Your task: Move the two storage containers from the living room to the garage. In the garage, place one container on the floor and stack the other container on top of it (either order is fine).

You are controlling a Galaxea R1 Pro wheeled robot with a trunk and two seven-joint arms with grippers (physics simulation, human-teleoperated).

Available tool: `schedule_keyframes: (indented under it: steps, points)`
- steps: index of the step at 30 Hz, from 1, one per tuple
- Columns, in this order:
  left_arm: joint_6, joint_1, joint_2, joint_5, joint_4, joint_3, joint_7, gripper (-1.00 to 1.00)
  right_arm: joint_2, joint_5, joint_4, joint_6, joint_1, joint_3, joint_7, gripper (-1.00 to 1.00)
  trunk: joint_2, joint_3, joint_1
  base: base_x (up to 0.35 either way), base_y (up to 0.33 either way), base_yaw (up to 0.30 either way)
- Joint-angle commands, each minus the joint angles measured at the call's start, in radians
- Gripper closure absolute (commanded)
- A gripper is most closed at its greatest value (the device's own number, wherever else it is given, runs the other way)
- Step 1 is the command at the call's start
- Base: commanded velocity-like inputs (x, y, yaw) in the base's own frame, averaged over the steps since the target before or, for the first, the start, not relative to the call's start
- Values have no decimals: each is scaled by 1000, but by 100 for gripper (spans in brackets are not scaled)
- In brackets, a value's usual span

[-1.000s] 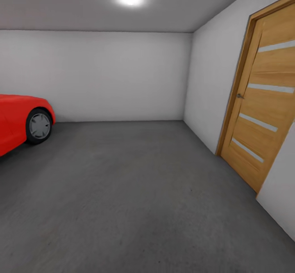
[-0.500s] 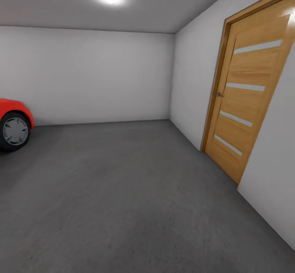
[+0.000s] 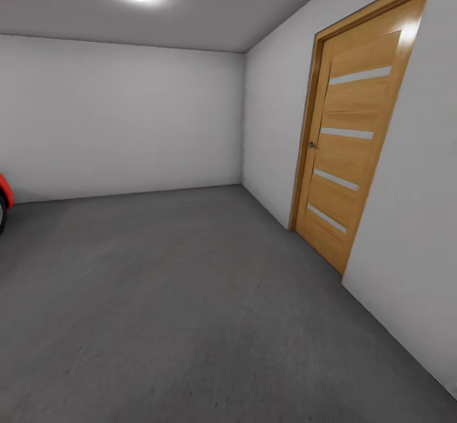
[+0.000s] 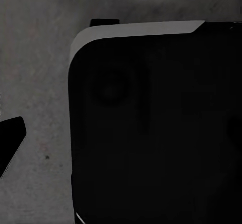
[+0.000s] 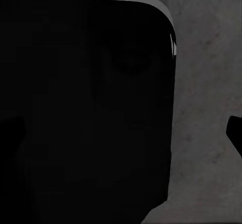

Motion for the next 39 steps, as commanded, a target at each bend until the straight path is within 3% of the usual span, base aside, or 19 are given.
schedule_keyframes:
  steps: [1, 12, 39]
  points:
    - [-3, 0, 0, 1, 0, 0, 0, -100, 0, -1, 1, -4, -1, -1, 0, -100, 0, -1, 0, 0, 0, -236]
    - [-3, 0, 0, 1, 0, 0, -1, -100, -1, -1, 1, -4, -1, -2, 0, -100, 0, -1, 0, 89, 0, -147]
    - [-1, 0, 1, 1, -2, -2, -11, -100, 1, -1, 1, -1, -1, -2, 0, -100, 0, -1, 0, 332, 126, -1]
